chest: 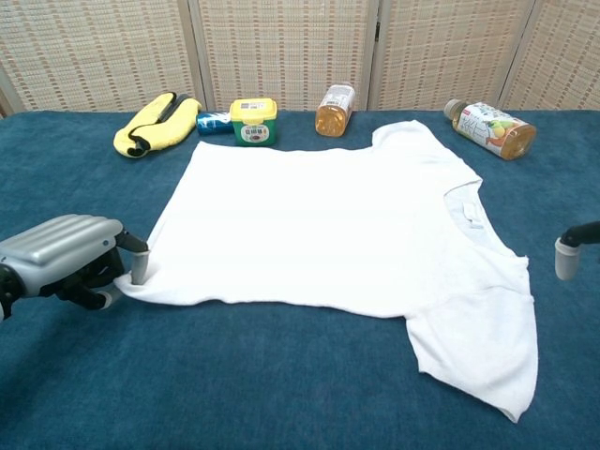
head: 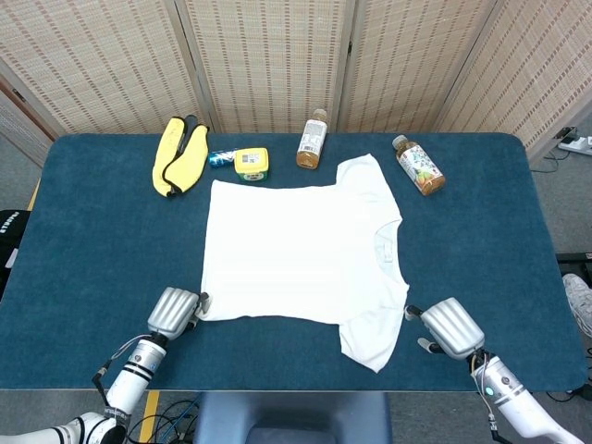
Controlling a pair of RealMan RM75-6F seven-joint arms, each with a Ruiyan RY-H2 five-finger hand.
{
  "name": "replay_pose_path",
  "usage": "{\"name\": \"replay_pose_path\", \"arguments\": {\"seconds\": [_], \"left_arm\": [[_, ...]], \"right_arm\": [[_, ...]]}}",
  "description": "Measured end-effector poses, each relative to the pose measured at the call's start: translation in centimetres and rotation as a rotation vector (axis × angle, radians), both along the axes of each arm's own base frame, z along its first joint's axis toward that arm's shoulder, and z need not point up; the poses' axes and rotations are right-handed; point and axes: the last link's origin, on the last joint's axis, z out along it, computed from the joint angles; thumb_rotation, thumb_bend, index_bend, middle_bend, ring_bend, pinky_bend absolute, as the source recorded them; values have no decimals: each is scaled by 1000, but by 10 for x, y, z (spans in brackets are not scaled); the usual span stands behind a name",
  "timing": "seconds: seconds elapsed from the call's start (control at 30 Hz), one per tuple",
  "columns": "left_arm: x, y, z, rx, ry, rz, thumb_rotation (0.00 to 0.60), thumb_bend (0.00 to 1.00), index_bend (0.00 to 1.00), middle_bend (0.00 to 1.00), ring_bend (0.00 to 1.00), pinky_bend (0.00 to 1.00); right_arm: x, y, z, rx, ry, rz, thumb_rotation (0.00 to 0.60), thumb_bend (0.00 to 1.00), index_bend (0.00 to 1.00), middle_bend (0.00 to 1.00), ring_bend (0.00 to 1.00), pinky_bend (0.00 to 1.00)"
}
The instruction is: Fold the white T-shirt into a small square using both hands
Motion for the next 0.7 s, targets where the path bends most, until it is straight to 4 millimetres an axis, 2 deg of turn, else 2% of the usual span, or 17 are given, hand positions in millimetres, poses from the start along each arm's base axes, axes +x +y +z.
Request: {"name": "replay_pose_path", "arguments": {"seconds": [0.43, 0.7], "left_arm": [[-1, -1, -1, 1, -5, 14, 600, 548, 623, 959, 888, 988], [-2, -1, -2, -2, -6, 22, 600, 548, 623, 959, 888, 988]], "right_arm": [[-4, -14, -35, 75, 37, -27, 600, 232, 463, 918, 951, 1000], [-7, -23, -44, 75, 48, -32, 600, 253, 471, 920, 953, 1000]]}}
